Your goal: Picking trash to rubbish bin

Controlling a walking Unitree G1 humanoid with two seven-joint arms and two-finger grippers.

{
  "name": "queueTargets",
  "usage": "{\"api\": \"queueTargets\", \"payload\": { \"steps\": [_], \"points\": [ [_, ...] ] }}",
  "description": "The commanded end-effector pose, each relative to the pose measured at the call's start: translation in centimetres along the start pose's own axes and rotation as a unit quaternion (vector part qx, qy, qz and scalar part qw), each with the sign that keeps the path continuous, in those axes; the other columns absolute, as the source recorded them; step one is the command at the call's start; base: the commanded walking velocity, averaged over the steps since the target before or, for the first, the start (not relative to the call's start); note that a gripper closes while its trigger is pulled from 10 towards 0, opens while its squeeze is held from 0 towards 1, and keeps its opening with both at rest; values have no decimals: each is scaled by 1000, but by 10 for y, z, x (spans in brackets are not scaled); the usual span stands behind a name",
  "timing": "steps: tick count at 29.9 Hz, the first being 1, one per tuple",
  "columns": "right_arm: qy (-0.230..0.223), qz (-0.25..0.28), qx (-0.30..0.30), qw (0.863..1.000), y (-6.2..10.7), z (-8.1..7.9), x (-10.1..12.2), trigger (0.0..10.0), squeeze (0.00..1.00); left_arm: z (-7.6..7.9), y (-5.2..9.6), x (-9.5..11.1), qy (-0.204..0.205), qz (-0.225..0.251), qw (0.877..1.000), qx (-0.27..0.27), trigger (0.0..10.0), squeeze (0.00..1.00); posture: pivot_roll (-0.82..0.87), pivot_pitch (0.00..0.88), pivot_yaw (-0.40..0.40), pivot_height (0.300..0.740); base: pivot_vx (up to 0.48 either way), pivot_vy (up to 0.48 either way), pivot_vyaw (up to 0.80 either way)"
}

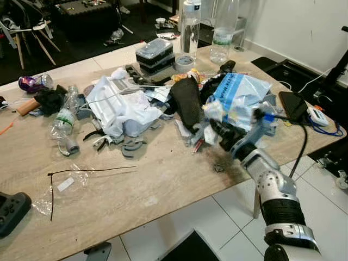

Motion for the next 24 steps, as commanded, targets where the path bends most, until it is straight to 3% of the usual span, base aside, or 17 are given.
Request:
{"api": "queueTargets", "payload": {
  "steps": [1,4,7,13,19,24],
  "points": [
    [-22,2,41,999,1,-10,-2,10000,0,-6,2,-7,23,-14,1000,12,10000,0,11,76,45,740,0,0,0],
    [-29,3,81,996,2,-21,-2,10000,0,-10,2,-6,42,-11,999,19,10000,0,13,75,43,740,0,0,0],
    [-37,-19,164,986,8,-44,-10,10000,0,-16,3,-6,76,-8,996,36,10000,0,15,72,41,740,0,0,0],
    [-33,-119,256,959,21,-72,-45,10000,0,-23,5,-10,115,-14,992,55,10000,0,27,64,29,740,0,0,0],
    [-34,-136,253,957,19,-70,-52,10000,0,-22,5,-11,114,-17,992,53,10000,0,33,57,24,740,-161,0,0],
    [-8,-228,257,939,25,-71,-84,10000,0,-16,4,-12,103,-22,993,47,10000,0,36,47,14,740,-376,0,0]
  ]
}}
Point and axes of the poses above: a point about 5 cm out from each wrist's last joint towards the gripper, its own y axis pointing back from the gripper into the wrist, its own x axis along the axis of the wrist's last joint, z = x × y, the point moved 1 cm from there along -y, pointing out of the wrist towards the gripper, and after that the axes turned 7 degrees about -y, right-handed, at the moved point
